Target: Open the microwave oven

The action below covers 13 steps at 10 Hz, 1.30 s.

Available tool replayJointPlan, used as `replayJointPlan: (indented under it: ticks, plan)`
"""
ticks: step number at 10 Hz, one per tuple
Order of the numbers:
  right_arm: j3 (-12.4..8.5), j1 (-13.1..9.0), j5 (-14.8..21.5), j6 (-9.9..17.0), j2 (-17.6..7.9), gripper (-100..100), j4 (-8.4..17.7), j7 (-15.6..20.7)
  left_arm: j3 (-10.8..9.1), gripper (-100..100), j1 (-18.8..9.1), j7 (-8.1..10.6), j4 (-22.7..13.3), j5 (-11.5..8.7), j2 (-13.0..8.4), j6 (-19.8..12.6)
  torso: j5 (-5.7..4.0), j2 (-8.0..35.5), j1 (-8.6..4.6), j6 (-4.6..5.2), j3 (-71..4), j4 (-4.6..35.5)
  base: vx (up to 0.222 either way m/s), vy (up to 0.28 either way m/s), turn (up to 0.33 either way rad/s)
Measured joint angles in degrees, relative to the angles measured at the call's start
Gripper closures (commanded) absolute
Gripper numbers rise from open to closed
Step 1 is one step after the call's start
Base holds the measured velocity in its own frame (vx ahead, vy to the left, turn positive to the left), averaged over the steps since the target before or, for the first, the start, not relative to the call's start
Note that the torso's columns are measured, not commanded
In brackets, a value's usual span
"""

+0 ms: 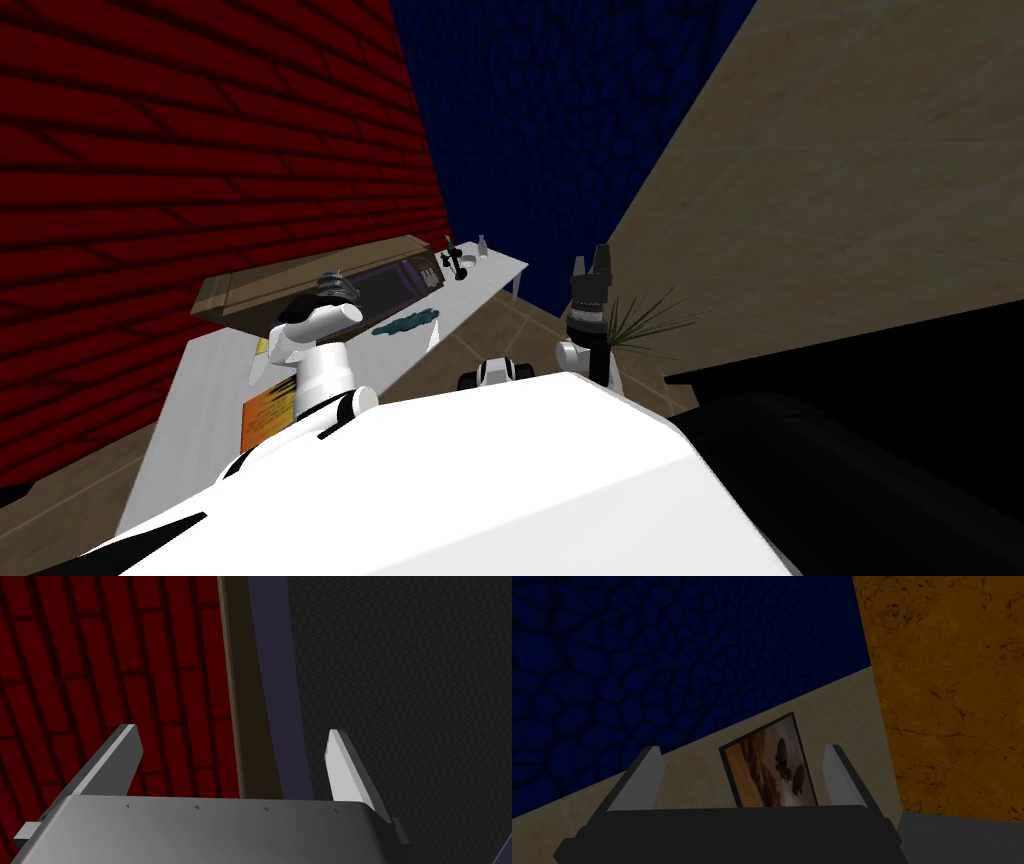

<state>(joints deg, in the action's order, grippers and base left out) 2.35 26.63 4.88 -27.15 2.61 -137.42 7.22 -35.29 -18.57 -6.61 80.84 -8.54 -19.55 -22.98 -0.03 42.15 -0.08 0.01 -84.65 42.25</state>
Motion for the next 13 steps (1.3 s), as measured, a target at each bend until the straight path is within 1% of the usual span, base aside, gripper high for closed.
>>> replayJointPlan:
  ticks: [3, 5, 10, 13]
  plan:
    - [0.0, 0.0, 0.0, 0.0, 0.0, 0, 0.0, 0.0, -1.1, -100, -0.99, -0.6, 0.0, 0.06, -1.2, -3.97, 0.03, 0.14, 0.07, -0.01, 0.09, 0.04, 0.074, -0.045, 0.021]
    - [0.0, -0.01, 0.0, 0.0, 0.0, 0, 0.0, 0.0, -1.66, -100, -1.17, -0.92, 0.39, -0.15, -1.9, -6.26, 0.04, 0.19, 0.11, -0.01, 0.12, 0.06, 0.064, -0.04, 0.024]
    - [0.0, 0.0, 0.0, 0.0, 0.0, 0, 0.0, 0.0, -3.8, -100, -2.79, -2.08, 0.53, -0.15, -4.29, -14.19, 0.04, 0.1, 0.12, -0.01, 0.06, 0.03, 0.091, -0.062, 0.026]
    - [0.0, 0.0, 0.0, 0.0, 0.0, 0, 0.0, 0.0, -4.97, -100, -3.69, -2.77, 0.48, -0.22, -5.67, -18.35, 0.03, 0.18, 0.07, -0.01, 0.11, 0.05, 0.072, -0.054, 0.023]
